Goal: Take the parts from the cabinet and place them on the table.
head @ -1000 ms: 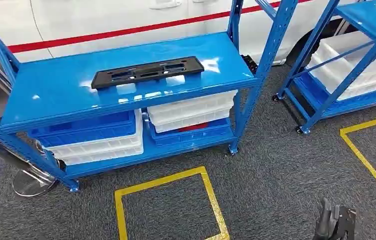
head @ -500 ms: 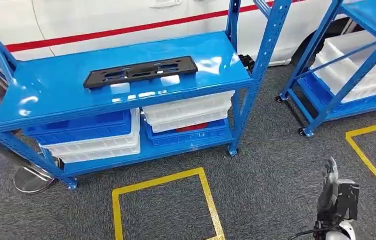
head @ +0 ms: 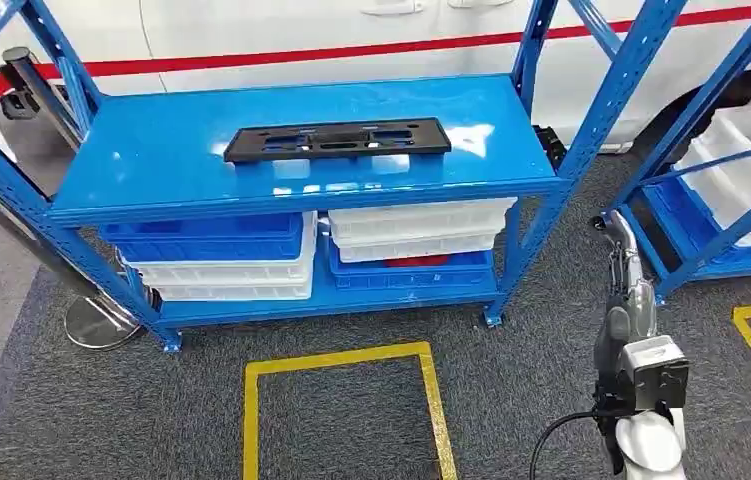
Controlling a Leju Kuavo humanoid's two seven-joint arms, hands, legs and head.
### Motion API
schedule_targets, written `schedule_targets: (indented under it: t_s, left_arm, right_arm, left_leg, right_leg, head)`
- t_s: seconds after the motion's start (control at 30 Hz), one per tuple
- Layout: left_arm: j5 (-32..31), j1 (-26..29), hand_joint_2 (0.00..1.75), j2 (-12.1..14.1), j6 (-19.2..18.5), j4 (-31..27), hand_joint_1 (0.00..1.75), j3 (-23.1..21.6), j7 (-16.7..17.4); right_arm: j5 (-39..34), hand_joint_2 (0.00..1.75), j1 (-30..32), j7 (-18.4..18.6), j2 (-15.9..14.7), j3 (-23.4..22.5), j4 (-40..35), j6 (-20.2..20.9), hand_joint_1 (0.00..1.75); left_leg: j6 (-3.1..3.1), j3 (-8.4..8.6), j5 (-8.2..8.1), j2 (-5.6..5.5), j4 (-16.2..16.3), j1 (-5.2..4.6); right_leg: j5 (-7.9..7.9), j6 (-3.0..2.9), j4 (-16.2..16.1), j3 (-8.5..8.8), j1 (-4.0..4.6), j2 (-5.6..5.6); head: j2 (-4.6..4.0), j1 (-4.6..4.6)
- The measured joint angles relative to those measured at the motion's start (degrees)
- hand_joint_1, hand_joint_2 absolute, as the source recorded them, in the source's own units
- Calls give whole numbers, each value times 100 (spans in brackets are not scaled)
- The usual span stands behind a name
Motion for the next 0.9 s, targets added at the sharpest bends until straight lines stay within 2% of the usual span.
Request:
schedule_targets:
  t_s: [0.03, 0.07, 0.13, 0.17, 0.2, 0.23, 0.3, 0.33, 0.37, 0.4, 0.43, 0.5, 0.53, 0.57, 0.6, 0.67, 0.7, 0.73, 0.77, 0.83, 0.87, 0.9]
  left_arm:
    - [2, -7, 0, 0, -15, 0, 0, 44, -26]
    - [4, -4, 0, 0, -31, 4, 0, 81, -40]
    - [15, 11, 0, -2, -35, 4, 0, 98, -48]
    - [20, 4, 0, -4, -46, 11, 0, 135, -50]
    - [31, 4, 0, -9, -61, 17, 0, 184, -66]
    - [33, 0, 0, -15, -81, 35, 0, 227, -81]
    - [41, -10, 0, -15, -114, 44, 0, 278, -122]
    - [44, -12, 0, -22, -136, 46, 0, 295, -151]
    - [44, -13, 0, -31, -153, 59, 0, 330, -166]
    - [44, -5, 0, -39, -170, 78, 0, 385, -188]
    - [44, -3, 0, -44, -188, 94, 0, 418, -216]
    - [42, -15, 0, -50, -219, 94, 0, 459, -258]
    - [42, -23, 0, -50, -223, 94, 0, 479, -265]
    - [39, -40, 0, -52, -223, 96, 0, 503, -271]
    - [35, -48, 0, -52, -227, 96, 0, 514, -278]
    - [31, -31, 0, -52, -230, 101, 0, 523, -282]
    - [22, -33, 0, -59, -230, 105, 0, 527, -284]
    - [13, -35, 0, -66, -234, 111, 0, 527, -295]
    - [7, -35, 0, -66, -236, 116, 0, 529, -300]
    - [-7, -47, 0, -74, -247, 125, 0, 531, -313]
    - [-9, -46, 0, -81, -247, 133, 0, 531, -315]
    - [-17, -43, 0, -85, -249, 136, 0, 531, -317]
  right_arm:
    - [15, 0, -5, -26, -13, 94, -107, -44, 0]
    - [35, 0, -1, -48, -42, 184, -224, -79, 0]
    - [66, 0, -4, -86, -53, 302, -345, -94, 0]
    - [68, 0, 4, -101, -79, 406, -459, -118, 0]
    - [87, 0, -6, -123, -101, 554, -615, -151, 0]
    - [105, 0, -18, -166, -129, 699, -754, -190, 0]
    - [157, 0, -9, -223, -170, 911, -916, -260, 0]
    - [194, 0, 6, -243, -186, 970, -979, -302, 0]
    - [210, 0, 31, -263, -210, 1046, -1070, -348, 0]
    - [258, 0, 47, -306, -243, 1180, -1211, -426, 0]
    - [314, 0, 46, -341, -275, 1305, -1318, -501, 0]
    - [373, 0, 56, -369, -310, 1486, -1458, -594, 0]
    - [382, 0, 65, -385, -324, 1539, -1511, -619, 0]
    - [382, 0, 68, -389, -346, 1583, -1555, -645, 0]
    - [376, 0, 71, -391, -370, 1620, -1594, -656, 0]
    - [350, 0, 88, -396, -402, 1688, -1642, -691, 0]
    - [345, 0, 90, -394, -411, 1714, -1671, -702, 0]
    - [343, 0, 90, -396, -433, 1732, -1688, -706, 0]
    - [337, 0, 89, -396, -461, 1747, -1706, -719, 0]
    - [326, 0, 118, -396, -494, 1764, -1710, -752, 0]
    - [323, 0, 132, -396, -498, 1775, -1710, -767, 0]
    - [323, 0, 143, -396, -501, 1777, -1710, -787, 0]
  left_leg:
    - [-37, -32, -17, -20, 35, -25]
    - [-71, -61, -20, -29, 48, -23]
    - [-130, -62, -7, -26, 16, -11]
    - [-168, -58, -19, -30, 21, -15]
    - [-200, -81, -84, 30, 88, 3]
    - [-235, -161, -227, 105, 290, 1]
    - [-287, -576, -646, 144, 1156, 37]
    - [-305, -801, -803, 152, 1599, 43]
    - [-316, -932, -829, 158, 1835, 48]
    - [-316, -922, -702, 165, 1777, 52]
    - [-304, -775, -475, 172, 1459, 53]
    - [-244, -270, 39, 190, 429, 51]
    - [-189, -119, 17, 208, 103, 26]
    - [-166, -87, -27, 211, 7, -5]
    - [-143, -89, -29, 208, -1, -19]
    - [-54, -58, -34, 199, -70, -11]
    - [-3, 36, 0, 197, -116, 27]
    - [16, 74, -3, 200, -120, 21]
    - [34, 83, -11, 199, -120, 23]
    - [59, 98, -50, 195, -118, 13]
    - [55, 119, -75, 193, -115, 12]
    - [48, 155, -105, 187, -115, 13]
  right_leg:
    - [-82, -21, -49, 28, 45, 36]
    - [-78, -87, -64, 17, 51, 53]
    - [-72, -145, -74, 6, 71, 54]
    - [-55, -189, -108, 6, 51, 52]
    - [-37, -232, -140, 32, 26, 32]
    - [-43, -259, -150, 44, 25, 33]
    - [-57, -295, -150, 47, 40, 13]
    - [-68, -308, -149, 45, 46, -7]
    - [-75, -312, -148, 48, 50, -20]
    - [-79, -310, -148, 60, 50, -22]
    - [-89, -302, -148, 77, 51, -19]
    - [-116, -275, -148, 136, 54, -17]
    - [-131, -251, -149, 152, 63, -23]
    - [-153, -204, -140, 144, 81, -19]
    - [-139, -170, -175, 151, 71, -24]
    - [-54, -81, -92, 174, 70, -28]
    - [-109, -60, -34, 138, 55, -36]
    - [-204, -43, 115, 83, 52, -18]
    - [-395, -23, 436, -93, 61, -4]
    - [-757, 18, 1252, -589, 52, 7]
    - [-803, 43, 1515, -781, 52, 7]
    - [-714, 31, 1515, -837, 51, 6]
  head:
    - [0, 11]
    - [2, 2]
    - [0, 2]
    - [0, 7]
    - [0, 7]
    - [0, -17]
    - [0, -18]
    - [0, -17]
    - [0, -17]
    - [0, -17]
    - [0, -17]
    - [0, -18]
    - [0, -11]
    - [0, -15]
    - [0, -9]
    - [0, -9]
    - [0, -18]
    - [0, 0]
    - [0, 0]
    - [0, 0]
    - [0, 0]
    - [0, 2]
